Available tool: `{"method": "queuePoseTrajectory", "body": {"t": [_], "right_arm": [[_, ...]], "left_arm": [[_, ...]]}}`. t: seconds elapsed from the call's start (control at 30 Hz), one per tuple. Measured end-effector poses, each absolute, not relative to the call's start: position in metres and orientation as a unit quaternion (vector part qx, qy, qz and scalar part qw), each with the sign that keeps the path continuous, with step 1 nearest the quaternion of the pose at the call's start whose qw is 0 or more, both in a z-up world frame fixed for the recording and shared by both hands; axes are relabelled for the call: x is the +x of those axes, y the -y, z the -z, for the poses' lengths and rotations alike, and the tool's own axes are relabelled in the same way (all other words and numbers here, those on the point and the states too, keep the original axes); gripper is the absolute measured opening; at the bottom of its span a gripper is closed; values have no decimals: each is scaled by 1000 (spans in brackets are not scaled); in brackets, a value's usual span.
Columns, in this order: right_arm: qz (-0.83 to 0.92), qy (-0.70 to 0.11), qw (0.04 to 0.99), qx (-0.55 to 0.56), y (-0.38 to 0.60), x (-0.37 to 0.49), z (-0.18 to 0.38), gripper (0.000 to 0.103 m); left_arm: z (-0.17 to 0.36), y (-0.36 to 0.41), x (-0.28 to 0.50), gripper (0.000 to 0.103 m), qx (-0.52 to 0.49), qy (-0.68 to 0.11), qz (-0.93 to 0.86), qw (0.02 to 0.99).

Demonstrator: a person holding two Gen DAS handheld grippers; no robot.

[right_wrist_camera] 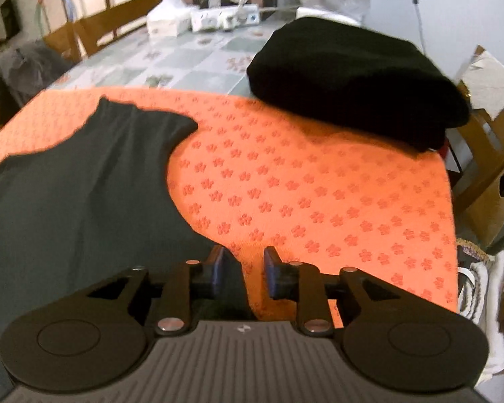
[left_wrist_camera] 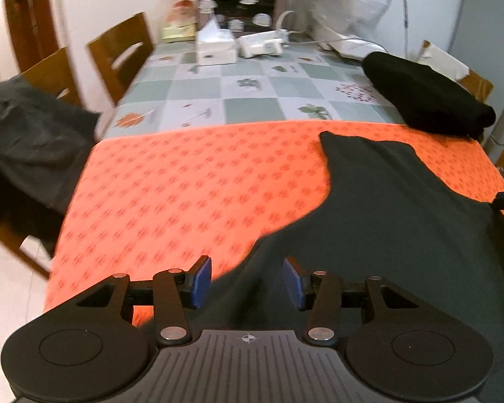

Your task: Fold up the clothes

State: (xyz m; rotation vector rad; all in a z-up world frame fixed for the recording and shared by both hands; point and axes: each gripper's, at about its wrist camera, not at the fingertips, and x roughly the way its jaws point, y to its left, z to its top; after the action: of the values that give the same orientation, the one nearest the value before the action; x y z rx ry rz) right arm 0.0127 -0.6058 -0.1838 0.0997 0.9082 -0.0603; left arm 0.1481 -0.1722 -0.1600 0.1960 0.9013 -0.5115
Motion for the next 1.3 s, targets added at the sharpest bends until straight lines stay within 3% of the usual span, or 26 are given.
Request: {"method": "queuePoseTrajectory", "body": {"t": [0.27,0.33,0.37,0.53,0.73,0.8,0.9,1.3], "right_arm": [[36,-402,911,84,595,-19,151,31],[33,-396,912,101,591,-27,145,32],[32,-393,913,109,590,-31,143,33],[37,-399,909,117,577,-44,145,33],[63,-413,900,126,573,-57,157,33],[72,-414,899,127,573,-62,157,33],[83,-409,900,129,574,-71,153,33],[90,-393,908,112,597,-121,133,38]], "left_arm": [[186,204,186,49,104,-442,285,845],[191,206,192,33,97,-447,295,839],[194,204,193,13,89,-450,299,836],[190,192,189,11,72,-429,272,858],[195,196,199,22,71,-446,271,850],[189,192,198,41,59,-435,271,857],[177,183,195,55,39,-421,271,865],[126,171,116,62,16,-391,271,879]]}}
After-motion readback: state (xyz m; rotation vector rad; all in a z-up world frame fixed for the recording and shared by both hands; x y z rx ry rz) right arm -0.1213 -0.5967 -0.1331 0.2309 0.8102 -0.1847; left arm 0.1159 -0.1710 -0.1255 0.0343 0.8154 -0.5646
